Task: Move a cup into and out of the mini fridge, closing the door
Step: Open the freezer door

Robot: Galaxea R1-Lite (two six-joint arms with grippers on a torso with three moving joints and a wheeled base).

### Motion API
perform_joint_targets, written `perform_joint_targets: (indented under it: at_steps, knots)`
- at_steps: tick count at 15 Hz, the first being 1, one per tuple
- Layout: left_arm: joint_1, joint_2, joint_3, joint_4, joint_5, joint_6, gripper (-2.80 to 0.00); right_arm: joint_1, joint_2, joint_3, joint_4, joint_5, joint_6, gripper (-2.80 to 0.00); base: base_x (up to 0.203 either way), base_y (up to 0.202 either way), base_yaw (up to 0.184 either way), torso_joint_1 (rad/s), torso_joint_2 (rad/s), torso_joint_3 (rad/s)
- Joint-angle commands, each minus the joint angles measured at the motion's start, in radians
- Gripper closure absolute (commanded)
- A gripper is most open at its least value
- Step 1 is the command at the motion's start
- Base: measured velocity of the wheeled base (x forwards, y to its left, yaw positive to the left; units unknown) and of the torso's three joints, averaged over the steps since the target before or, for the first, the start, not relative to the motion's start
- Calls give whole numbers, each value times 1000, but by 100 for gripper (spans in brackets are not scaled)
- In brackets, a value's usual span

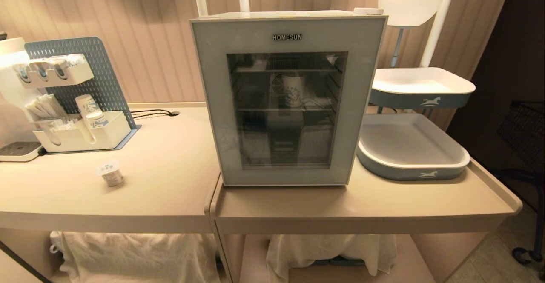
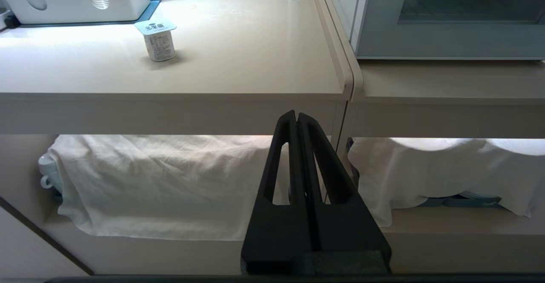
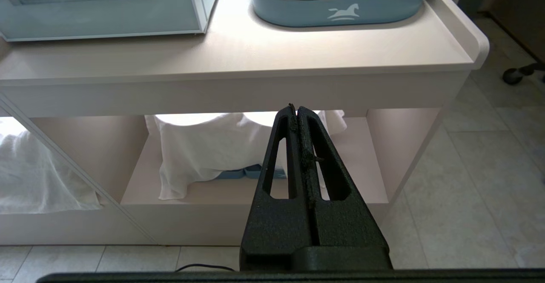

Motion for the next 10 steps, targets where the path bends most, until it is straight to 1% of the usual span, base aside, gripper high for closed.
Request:
perform_joint_targets:
  at_steps: [1,5,6,7,8,9,10]
  knots:
    - [0,0,0,0,0,0,0,0,2,1,1,0,2,0,0,0,0,0,0,0]
    - [0,0,0,0,0,-1,0,0,2,1,1,0,2,0,0,0,0,0,0,0]
    - [0,1,-1,-3,7,8,0,0,2,1,1,0,2,0,0,0,0,0,0,0]
    - [0,1,-22,-15,12,32,0,0,2,1,1,0,2,0,0,0,0,0,0,0]
    - [0,4,-77,-10,17,52,0,0,2,1,1,0,2,0,0,0,0,0,0,0]
    - [0,19,-177,25,24,62,0,0,2,1,1,0,2,0,0,0,0,0,0,0]
    - [0,50,-309,87,32,67,0,0,2,1,1,0,0,0,0,0,0,0,0,0]
